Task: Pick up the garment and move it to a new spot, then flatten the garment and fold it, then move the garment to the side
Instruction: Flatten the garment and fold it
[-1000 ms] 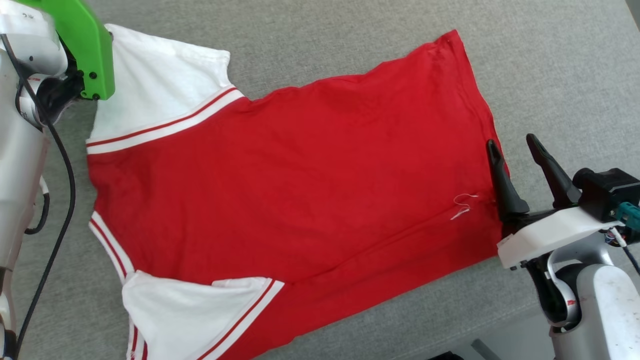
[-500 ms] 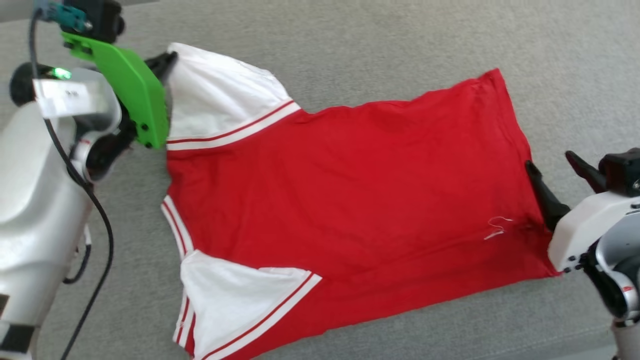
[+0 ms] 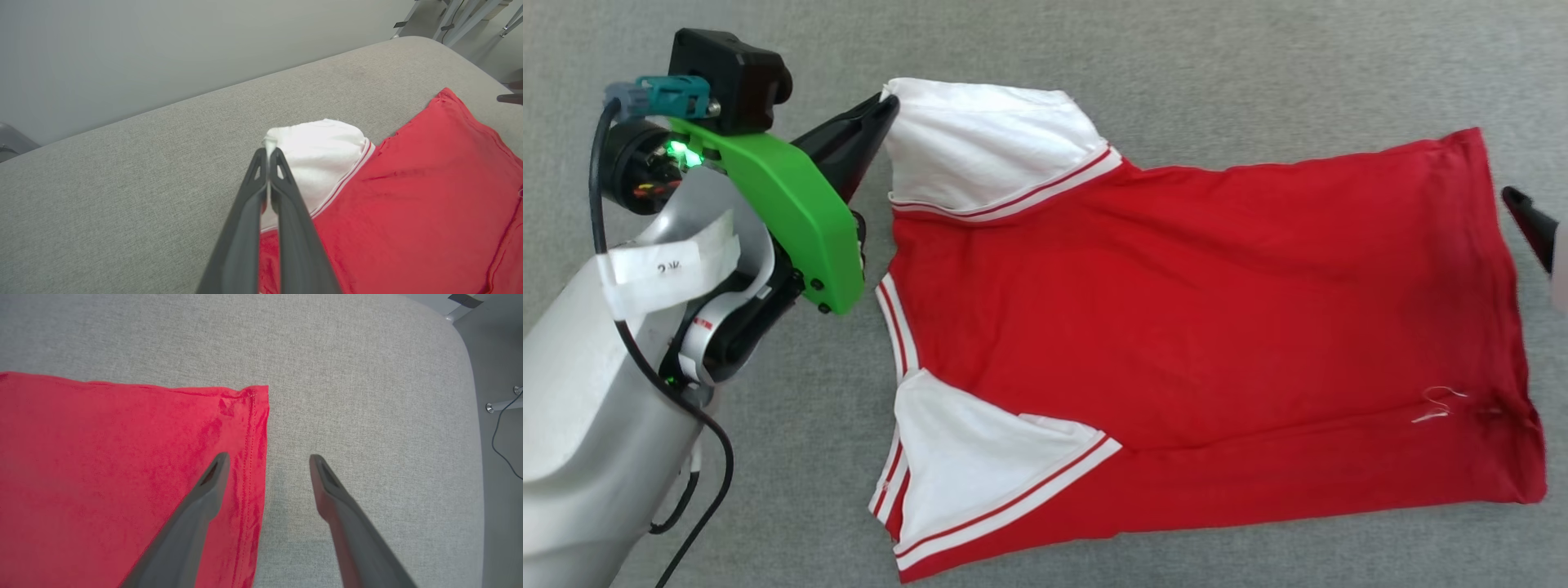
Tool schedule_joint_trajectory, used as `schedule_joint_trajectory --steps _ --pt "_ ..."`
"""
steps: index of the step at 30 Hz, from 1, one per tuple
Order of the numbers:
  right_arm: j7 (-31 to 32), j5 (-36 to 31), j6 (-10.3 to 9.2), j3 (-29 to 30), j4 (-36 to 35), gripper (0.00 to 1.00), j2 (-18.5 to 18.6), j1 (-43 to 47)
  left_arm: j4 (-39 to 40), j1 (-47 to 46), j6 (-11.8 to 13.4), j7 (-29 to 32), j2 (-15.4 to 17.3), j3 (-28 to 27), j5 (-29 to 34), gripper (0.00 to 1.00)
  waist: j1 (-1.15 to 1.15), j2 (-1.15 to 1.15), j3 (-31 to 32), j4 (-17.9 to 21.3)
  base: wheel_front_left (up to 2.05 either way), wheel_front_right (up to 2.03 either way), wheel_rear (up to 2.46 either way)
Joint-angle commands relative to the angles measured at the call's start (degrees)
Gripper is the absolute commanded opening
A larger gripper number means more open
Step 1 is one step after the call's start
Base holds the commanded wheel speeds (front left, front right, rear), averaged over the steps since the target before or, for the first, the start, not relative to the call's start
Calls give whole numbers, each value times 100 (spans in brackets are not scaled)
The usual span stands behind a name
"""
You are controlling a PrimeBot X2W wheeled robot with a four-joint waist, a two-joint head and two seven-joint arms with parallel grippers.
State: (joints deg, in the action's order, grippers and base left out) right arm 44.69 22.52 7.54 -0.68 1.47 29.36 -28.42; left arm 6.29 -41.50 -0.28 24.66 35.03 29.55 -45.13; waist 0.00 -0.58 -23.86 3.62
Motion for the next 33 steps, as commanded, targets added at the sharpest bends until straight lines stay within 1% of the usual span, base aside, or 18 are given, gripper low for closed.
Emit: schedule_joint_trajectory --steps 1,5,10,19,20,21,22,23,26,33 --pt "91 32 -5 28 149 100 41 -200 140 123 59 -43 19 5 41 0 0 58 -297 -293 0 0 0" --pt "268 -19 -5 82 555 100 98 -551 501 160 124 -32 2 62 104 0 0 58 -468 -446 0 0 0" --pt "253 -102 -5 11 983 100 121 -853 783 176 165 -39 -48 131 152 0 0 58 -655 -587 0 0 0" --pt "63 -250 -5 -393 1616 100 213 -984 928 201 184 -92 -126 230 201 0 0 58 -806 -746 0 0 0" --pt "64 -236 -5 -420 1677 73 213 -974 923 206 184 -100 -134 237 201 0 0 58 -802 -753 0 0 0" --pt "54 -225 -5 -459 1737 42 217 -964 909 214 182 -113 -141 243 196 0 0 58 -793 -762 0 0 0" --pt "23 -221 -5 -491 1782 28 223 -964 886 224 182 -127 -143 240 190 0 0 58 -782 -765 0 0 0" --pt "-33 -223 -5 -518 1813 0 229 -971 860 233 182 -141 -141 235 184 0 0 58 -769 -763 0 0 0" --pt "-263 -253 -5 -531 1889 0 224 -1022 785 267 186 -182 -152 227 158 0 0 58 -703 -749 0 0 0" --pt "-1102 -266 -5 -470 2064 0 189 -1057 475 469 222 -415 -252 101 -65 0 0 58 -368 -681 0 0 0"
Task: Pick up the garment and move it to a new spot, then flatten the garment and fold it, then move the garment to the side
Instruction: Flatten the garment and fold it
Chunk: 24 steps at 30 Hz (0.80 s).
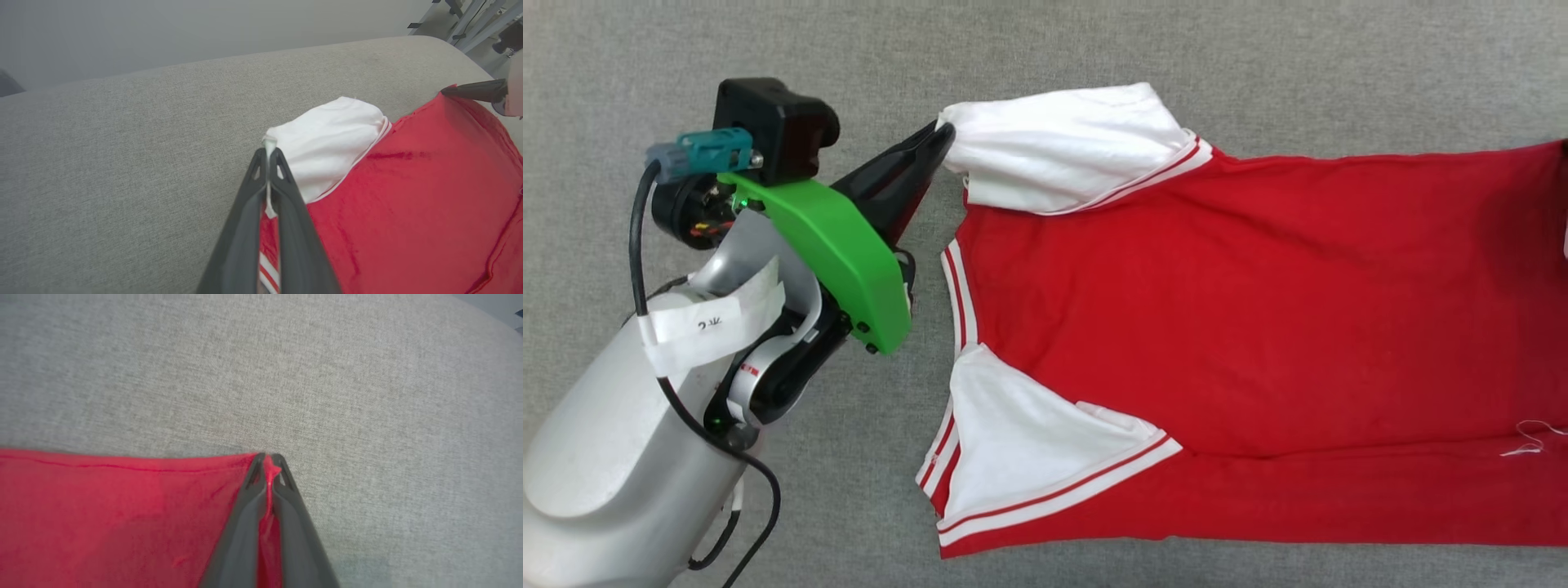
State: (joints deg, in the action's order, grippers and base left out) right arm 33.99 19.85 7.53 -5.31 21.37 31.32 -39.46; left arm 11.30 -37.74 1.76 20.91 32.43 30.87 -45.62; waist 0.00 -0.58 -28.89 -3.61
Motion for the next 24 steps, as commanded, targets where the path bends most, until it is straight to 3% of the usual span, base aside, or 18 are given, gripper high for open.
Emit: schedule_joint_trajectory --steps 1,8,16,24 --pt "-135 26 -4 -2 94 0 -16 70 -83 122 19 -80 24 -49 -12 0 0 58 189 55 0 0 0" --pt "-978 313 -4 201 117 0 -50 405 -446 475 30 -361 20 -150 -159 0 0 58 734 152 0 0 0" --pt "-1544 663 -4 226 -167 0 74 1131 -654 968 -5 -511 66 -127 -320 0 0 58 1224 219 0 0 0" --pt "-1923 1233 -4 170 -443 0 174 1960 -530 1716 116 -546 103 54 -425 0 0 58 1603 226 0 0 0"
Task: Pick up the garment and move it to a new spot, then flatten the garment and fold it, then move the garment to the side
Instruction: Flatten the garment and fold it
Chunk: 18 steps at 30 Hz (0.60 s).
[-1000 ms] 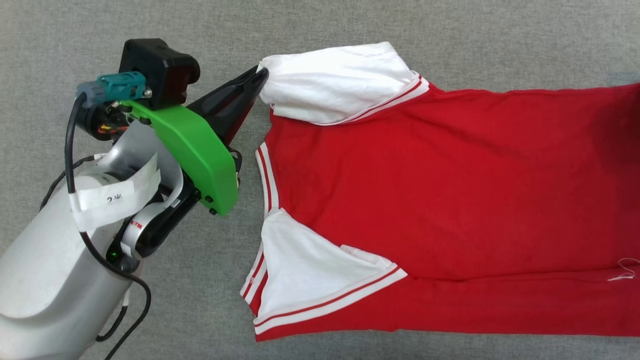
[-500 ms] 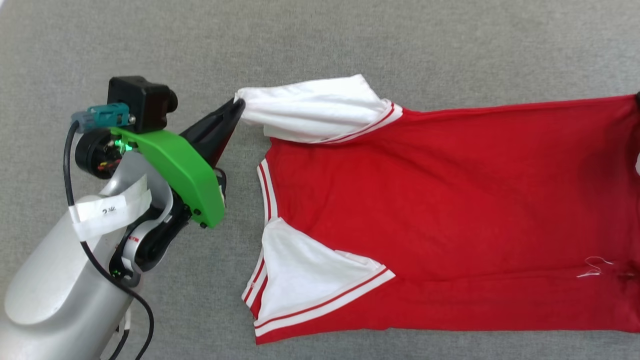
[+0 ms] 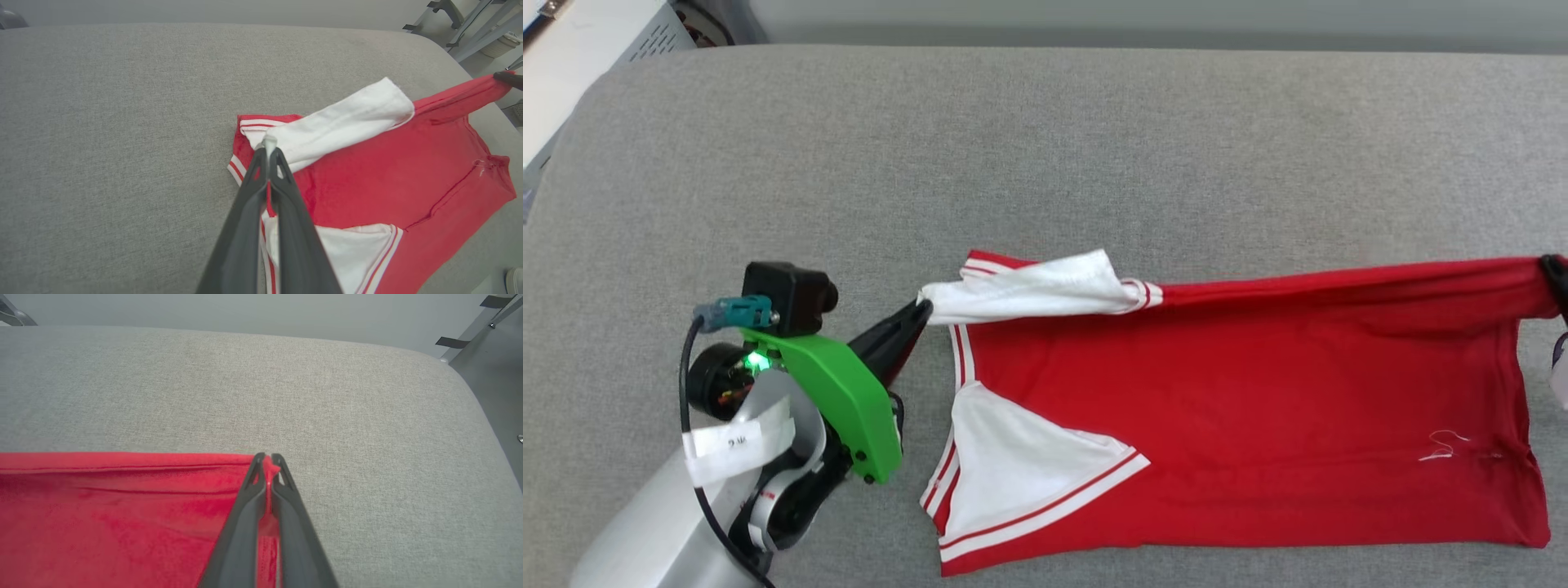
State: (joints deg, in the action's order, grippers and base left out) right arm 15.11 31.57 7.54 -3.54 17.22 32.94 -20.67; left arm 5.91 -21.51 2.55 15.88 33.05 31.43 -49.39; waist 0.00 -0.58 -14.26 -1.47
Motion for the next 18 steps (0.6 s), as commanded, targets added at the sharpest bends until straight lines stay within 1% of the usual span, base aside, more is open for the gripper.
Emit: schedule_joint_trajectory --steps 1,7,11,15,18 --pt "-52 168 -5 -42 -86 0 32 208 41 205 66 -50 48 17 -63 0 0 58 182 3 0 0 0" --pt "-77 622 -5 -203 -320 0 221 927 160 821 155 -42 118 144 -204 0 0 58 362 -40 0 0 0" --pt "-26 764 -5 -358 -345 0 372 1301 151 1166 200 -30 206 236 -231 0 0 58 439 -48 0 0 0" --pt "61 895 -5 -546 -323 0 510 1518 87 1405 187 47 245 369 -275 0 0 58 488 -50 0 0 0" --pt "87 953 -5 -684 -296 0 598 1578 -18 1499 156 70 201 497 -259 0 0 58 508 -46 0 0 0"
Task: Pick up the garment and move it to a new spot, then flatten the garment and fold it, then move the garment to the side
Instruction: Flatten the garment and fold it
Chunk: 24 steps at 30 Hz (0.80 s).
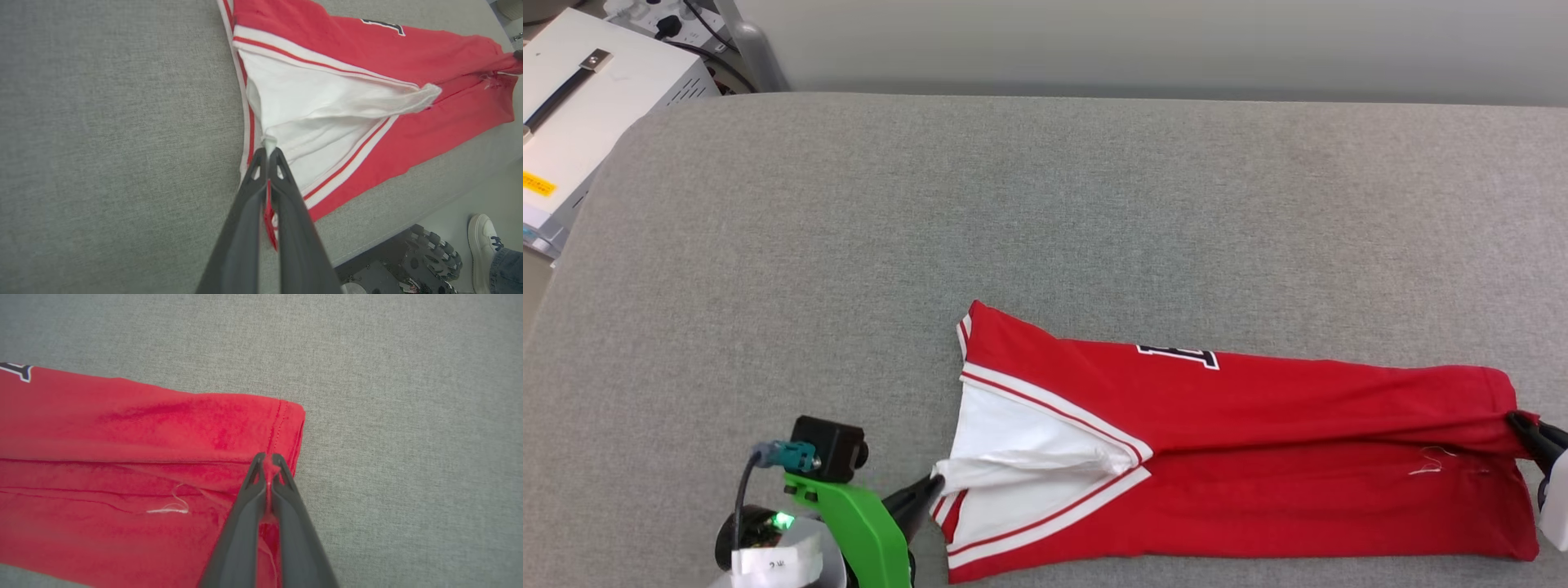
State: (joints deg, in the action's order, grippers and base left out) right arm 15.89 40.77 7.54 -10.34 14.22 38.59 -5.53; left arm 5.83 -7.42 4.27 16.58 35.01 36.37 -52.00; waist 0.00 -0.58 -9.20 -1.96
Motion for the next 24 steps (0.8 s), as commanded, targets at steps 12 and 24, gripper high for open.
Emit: schedule_joint_trajectory --steps 12,24 --pt "-16 -65 -5 -607 348 100 148 3 -800 39 -215 -234 -401 319 143 100 0 58 107 33 0 0 0" --pt "-120 304 -5 -166 -210 100 -58 -90 -746 -100 -17 -1164 -472 -40 474 100 0 58 492 57 0 0 0"
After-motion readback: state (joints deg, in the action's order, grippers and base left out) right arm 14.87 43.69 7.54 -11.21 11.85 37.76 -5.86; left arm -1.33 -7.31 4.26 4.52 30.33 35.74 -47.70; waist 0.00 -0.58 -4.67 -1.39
